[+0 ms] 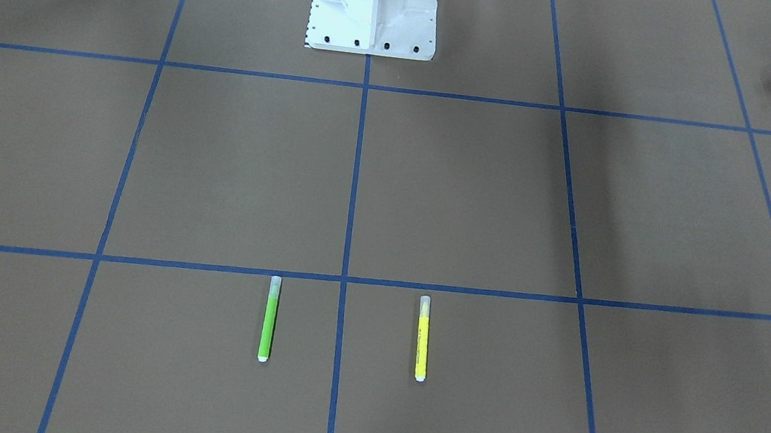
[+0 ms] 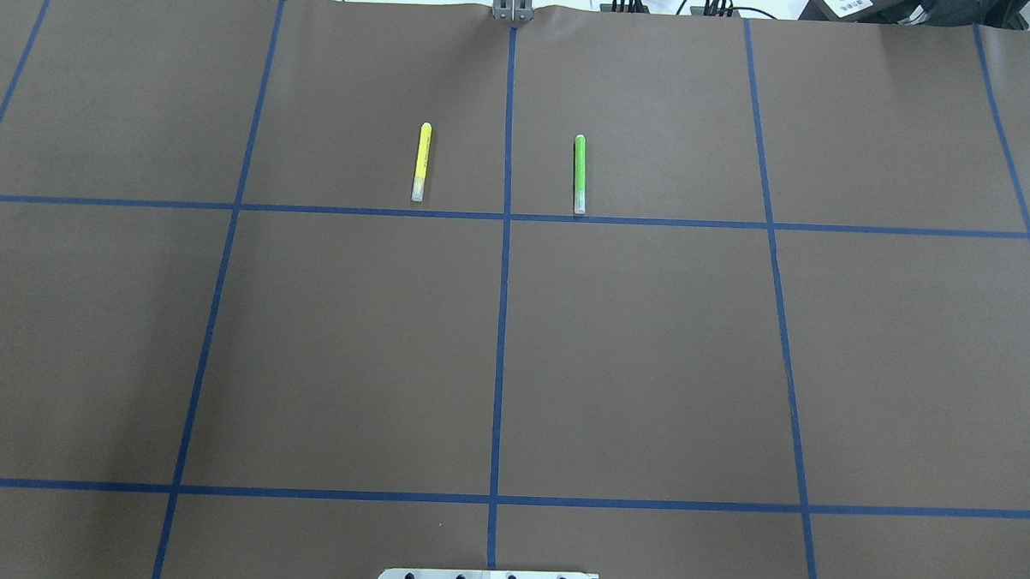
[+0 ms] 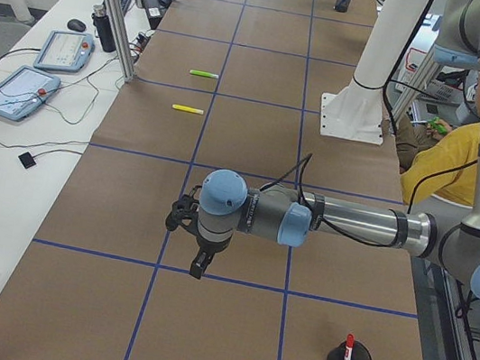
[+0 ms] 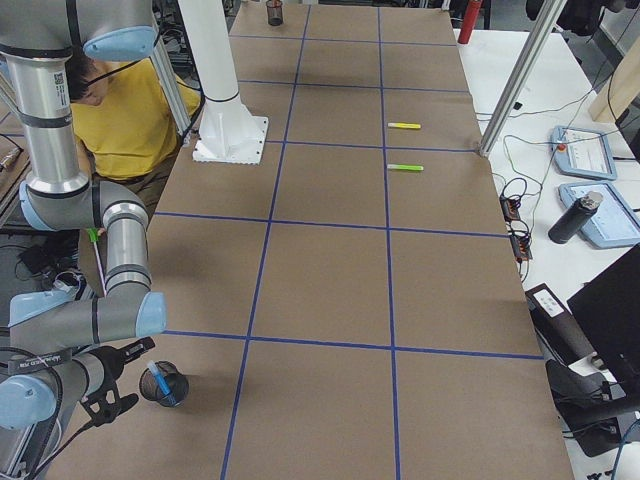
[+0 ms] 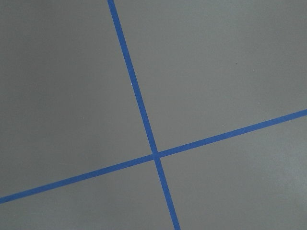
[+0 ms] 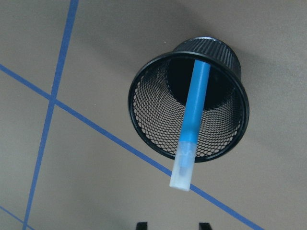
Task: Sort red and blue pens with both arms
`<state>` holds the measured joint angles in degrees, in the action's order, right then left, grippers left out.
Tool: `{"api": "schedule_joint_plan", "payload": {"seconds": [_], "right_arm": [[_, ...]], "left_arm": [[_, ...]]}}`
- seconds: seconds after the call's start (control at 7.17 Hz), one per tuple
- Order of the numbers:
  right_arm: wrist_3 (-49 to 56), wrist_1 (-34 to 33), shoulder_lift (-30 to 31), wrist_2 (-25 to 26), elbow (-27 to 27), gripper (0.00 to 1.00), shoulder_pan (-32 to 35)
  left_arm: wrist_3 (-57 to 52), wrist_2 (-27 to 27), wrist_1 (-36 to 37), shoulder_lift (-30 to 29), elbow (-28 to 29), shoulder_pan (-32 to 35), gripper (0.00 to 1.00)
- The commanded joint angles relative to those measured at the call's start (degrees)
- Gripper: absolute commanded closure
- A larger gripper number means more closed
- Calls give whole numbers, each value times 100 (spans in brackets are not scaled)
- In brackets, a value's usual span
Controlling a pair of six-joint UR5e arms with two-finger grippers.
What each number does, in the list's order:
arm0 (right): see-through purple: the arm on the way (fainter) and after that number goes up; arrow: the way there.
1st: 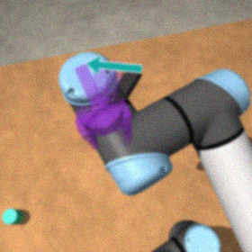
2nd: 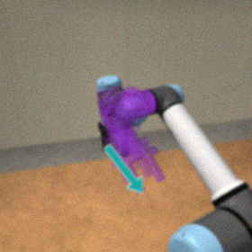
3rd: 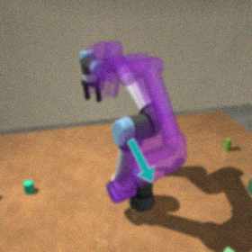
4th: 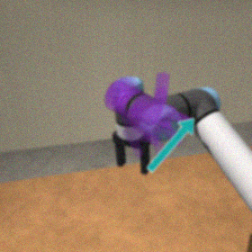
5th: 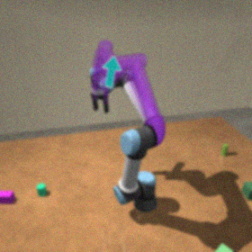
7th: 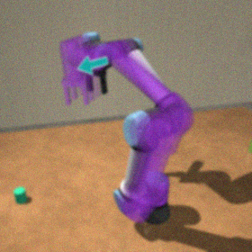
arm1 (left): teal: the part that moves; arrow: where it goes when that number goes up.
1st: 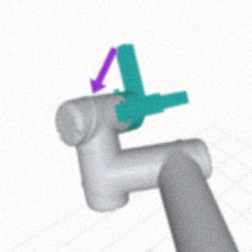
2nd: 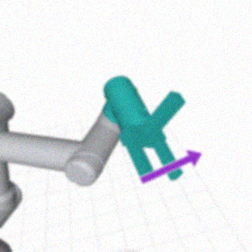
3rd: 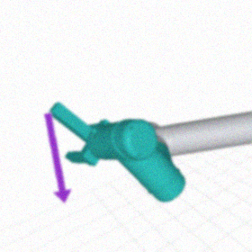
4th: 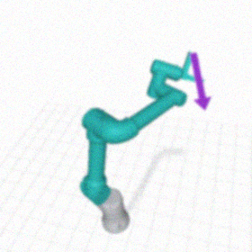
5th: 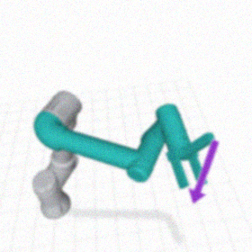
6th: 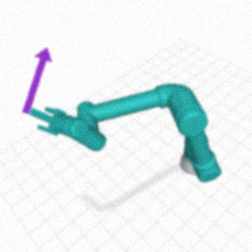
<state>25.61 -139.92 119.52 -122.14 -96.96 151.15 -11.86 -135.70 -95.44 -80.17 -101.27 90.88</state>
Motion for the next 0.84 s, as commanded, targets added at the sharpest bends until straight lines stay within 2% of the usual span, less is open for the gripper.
{"api": "schedule_joint_plan", "payload": {"seconds": [0.0, 0.14, 0.28, 0.56, 0.7], "right_arm": [[49, 261, -34, -55, -243, 0, -68], [311, 498, -86, -143, -314, 0, -199], [644, 936, -121, -457, -323, 0, -722], [568, 2059, -148, -1150, -315, 0, -1655], [394, 2561, -278, -1285, -315, 0, -2129]], "left_arm": [[0, -9, -1, 10, 2, 0, 0], [0, -9, -1, 80, -6, 0, 0], [0, -9, 8, 89, 11, 0, 0], [0, -9, 17, 98, 37, 0, 0], [0, -9, 25, 98, 46, 0, 0]]}}
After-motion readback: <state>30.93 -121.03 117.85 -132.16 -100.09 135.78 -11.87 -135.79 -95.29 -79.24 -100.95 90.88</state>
